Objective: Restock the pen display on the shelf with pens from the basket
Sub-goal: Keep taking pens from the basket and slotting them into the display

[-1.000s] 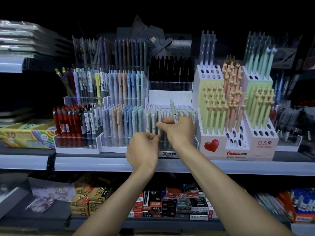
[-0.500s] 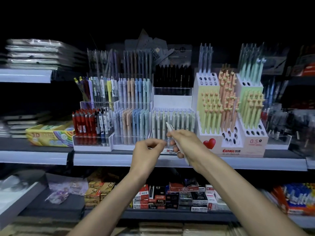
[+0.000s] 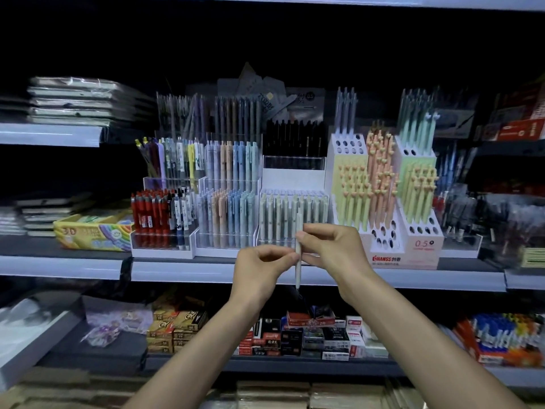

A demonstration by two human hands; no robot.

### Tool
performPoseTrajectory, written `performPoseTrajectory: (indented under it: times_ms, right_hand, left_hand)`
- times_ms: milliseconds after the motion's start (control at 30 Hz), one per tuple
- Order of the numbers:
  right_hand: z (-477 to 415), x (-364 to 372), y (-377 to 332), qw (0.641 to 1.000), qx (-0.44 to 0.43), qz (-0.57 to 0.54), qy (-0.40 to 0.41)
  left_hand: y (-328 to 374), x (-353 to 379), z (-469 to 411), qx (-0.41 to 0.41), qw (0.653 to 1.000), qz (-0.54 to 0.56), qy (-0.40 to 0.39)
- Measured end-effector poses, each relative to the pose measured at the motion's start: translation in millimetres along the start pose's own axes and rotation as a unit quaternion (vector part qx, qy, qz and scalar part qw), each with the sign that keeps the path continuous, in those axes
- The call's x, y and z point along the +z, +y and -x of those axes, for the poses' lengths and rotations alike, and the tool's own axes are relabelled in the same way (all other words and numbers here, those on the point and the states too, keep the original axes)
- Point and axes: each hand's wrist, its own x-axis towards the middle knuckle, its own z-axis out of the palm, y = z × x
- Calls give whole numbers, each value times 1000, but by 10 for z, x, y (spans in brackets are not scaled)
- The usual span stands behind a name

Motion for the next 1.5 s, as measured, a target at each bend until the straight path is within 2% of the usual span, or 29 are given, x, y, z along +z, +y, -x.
performPoseTrajectory:
  times_ms: [267,533,800,1033,1500]
  right_hand:
    - [-423,33,76,994,-82,69,38]
    - [-871,223,48,981,-168,75,57]
    - [-1072,263,331,984,-154,73,52]
    - [-1183,212,268,983,-148,80,69]
    - [-1282,313,598,990,-80,88,81]
  left_hand:
    - [-42,127,-425,39,996,-62,44]
    - [-29,215,-902,71,986,-92,121]
    - [-304,244,-1017,64,970,-165,167]
    - [-244,329,-1037,63,963,-194,179]
    - [-498,410,-979,5,945,-251,212]
